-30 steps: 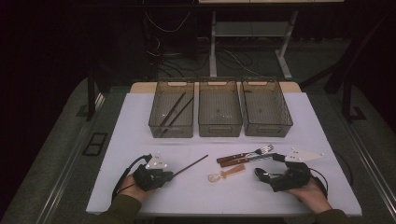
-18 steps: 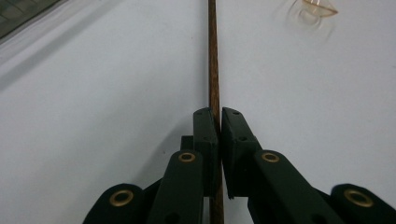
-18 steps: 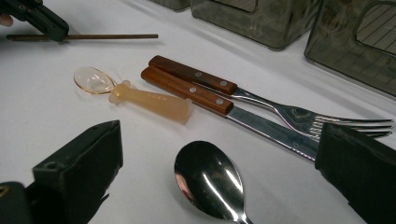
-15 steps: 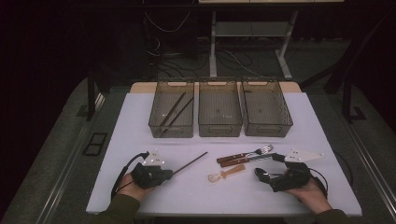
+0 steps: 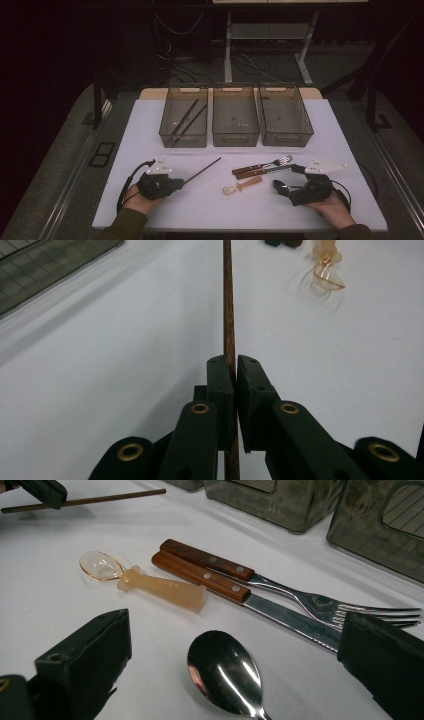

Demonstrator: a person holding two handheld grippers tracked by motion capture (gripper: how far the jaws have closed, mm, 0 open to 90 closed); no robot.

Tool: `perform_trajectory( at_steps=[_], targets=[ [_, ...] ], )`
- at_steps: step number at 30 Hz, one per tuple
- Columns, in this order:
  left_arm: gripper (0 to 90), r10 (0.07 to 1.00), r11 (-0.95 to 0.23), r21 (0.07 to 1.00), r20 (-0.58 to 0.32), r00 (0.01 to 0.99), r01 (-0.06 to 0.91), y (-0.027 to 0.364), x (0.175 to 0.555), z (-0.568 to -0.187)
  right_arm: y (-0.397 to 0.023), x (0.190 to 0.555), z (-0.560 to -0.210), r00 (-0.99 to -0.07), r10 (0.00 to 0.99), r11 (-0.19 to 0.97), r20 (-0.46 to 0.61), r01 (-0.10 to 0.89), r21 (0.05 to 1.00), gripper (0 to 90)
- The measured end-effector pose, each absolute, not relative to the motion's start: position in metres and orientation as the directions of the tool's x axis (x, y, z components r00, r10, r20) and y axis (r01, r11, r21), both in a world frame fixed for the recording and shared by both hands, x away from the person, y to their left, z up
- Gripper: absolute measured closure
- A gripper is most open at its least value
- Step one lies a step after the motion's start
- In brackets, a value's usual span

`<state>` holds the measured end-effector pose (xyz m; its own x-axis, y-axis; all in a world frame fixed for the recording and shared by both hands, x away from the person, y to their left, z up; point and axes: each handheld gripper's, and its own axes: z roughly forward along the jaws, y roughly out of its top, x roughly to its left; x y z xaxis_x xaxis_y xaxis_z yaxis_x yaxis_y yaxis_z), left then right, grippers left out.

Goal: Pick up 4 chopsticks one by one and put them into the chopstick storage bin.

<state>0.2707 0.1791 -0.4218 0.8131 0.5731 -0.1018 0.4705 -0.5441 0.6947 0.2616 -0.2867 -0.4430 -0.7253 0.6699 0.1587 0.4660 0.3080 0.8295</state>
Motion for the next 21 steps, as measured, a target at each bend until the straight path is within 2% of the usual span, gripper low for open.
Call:
perform_trajectory(
  at_steps=[21],
  targets=[
    [85.0, 0.598, -0.481, 0.751, -0.097, 0.796, 0.452, 0.184, 0.275, -0.408, -0.287, 0.261, -0.443, -0.725, 0.67, 0.307, 0.16, 0.467, 0.829, 1.1]
  ],
)
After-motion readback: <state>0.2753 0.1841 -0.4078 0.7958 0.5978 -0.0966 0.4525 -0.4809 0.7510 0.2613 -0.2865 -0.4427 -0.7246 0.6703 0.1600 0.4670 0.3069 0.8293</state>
